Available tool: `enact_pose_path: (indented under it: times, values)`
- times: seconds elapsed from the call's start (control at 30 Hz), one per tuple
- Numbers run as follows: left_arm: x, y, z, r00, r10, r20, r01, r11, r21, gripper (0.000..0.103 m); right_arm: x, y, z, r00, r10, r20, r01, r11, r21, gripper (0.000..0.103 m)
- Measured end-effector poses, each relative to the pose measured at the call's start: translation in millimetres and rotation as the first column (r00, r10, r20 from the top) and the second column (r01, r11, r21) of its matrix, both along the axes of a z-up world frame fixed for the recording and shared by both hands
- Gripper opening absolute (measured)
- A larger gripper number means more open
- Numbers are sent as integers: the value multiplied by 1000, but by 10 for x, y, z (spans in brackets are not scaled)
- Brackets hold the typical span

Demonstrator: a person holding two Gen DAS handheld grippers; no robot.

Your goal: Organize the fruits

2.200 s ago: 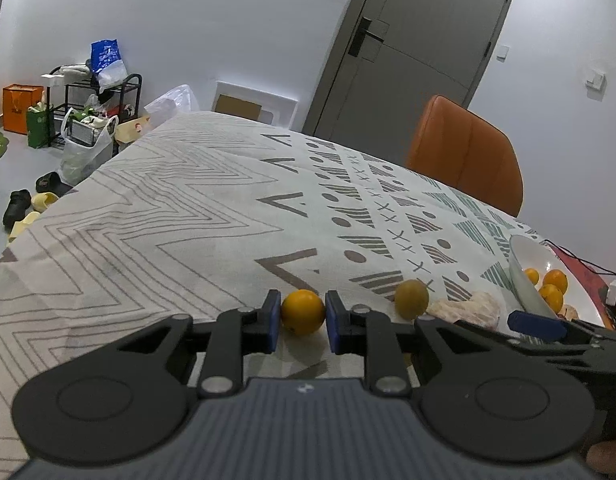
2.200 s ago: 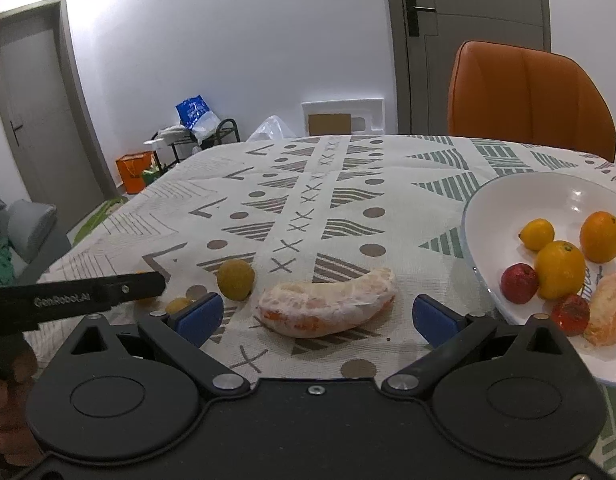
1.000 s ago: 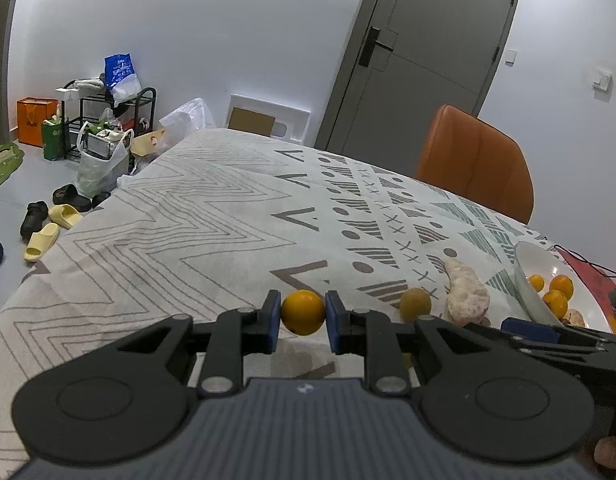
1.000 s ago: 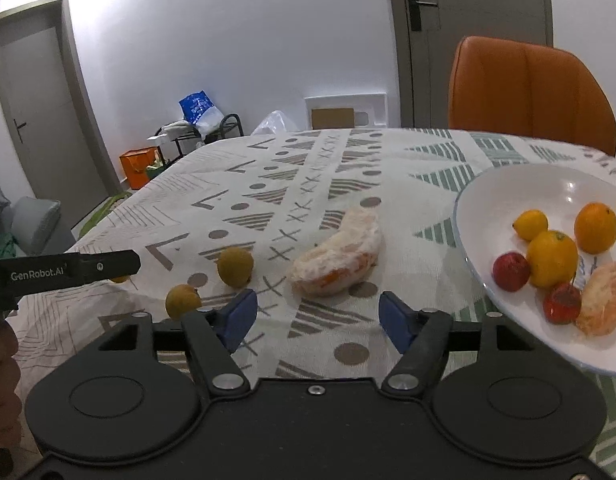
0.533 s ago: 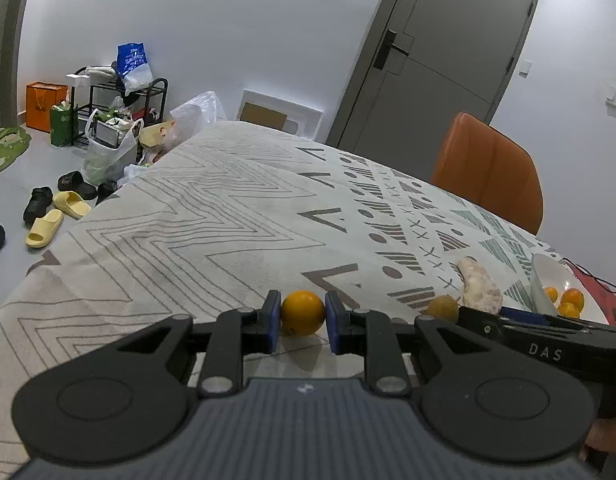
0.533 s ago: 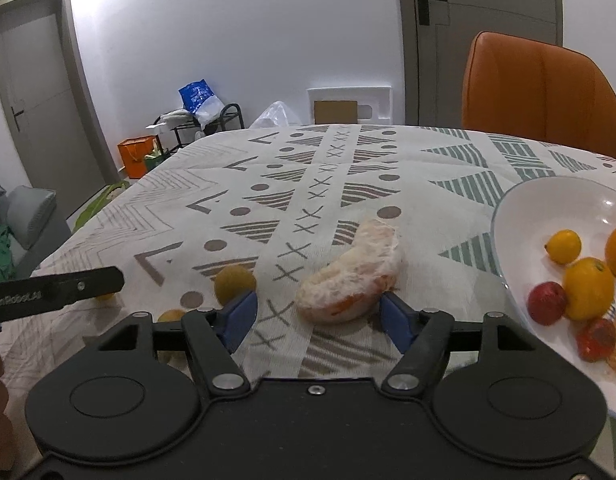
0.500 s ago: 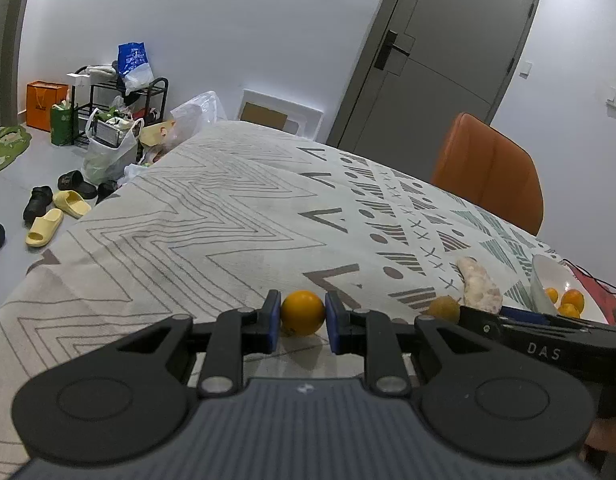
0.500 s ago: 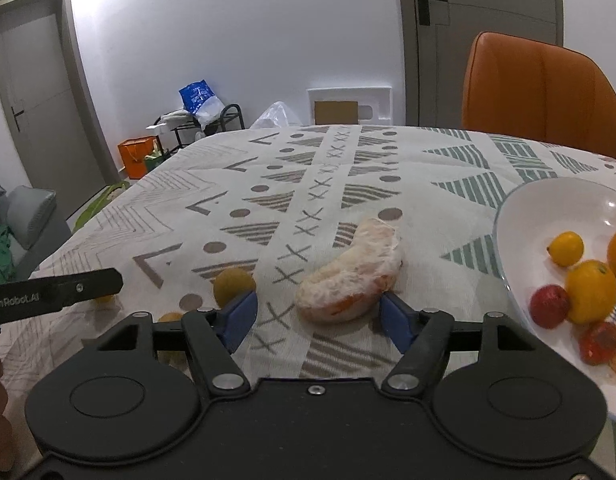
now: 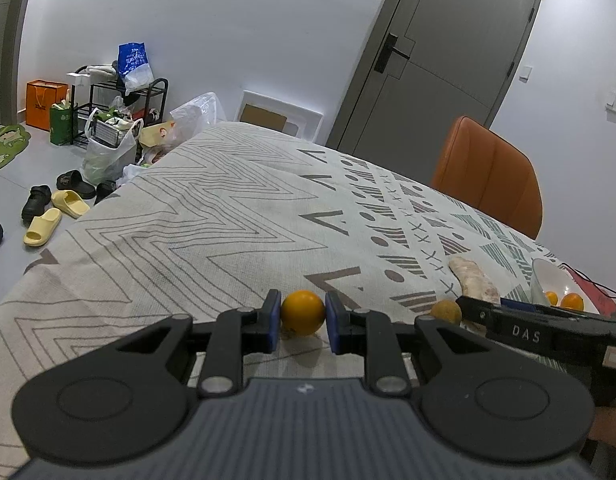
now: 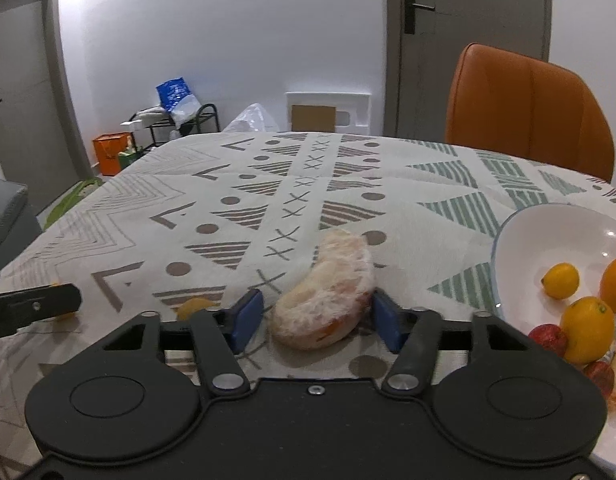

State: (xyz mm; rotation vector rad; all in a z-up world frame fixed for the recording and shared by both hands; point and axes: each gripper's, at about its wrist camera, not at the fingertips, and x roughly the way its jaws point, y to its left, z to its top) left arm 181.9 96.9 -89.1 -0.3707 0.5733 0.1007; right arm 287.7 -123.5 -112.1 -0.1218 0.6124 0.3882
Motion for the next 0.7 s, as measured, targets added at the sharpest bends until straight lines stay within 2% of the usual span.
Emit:
enact_pose_path:
  times: [0.17,0.43,0.7]
  values:
    - [-18,-7,5,1000,1,-3,-1,1000,4,22,-81,-24,5,1000,21,3,-21,999,-26,46]
    - [-87,-91,69,1000,-12,7,11,1000,13,22,-230,-143,29,1000,21,-8,-21,1000,-14,37]
    - [-173,-207,119,999,-36,17,35,999,31,22,-414,-279,40,1000,21,-17,-21,1000,4,36]
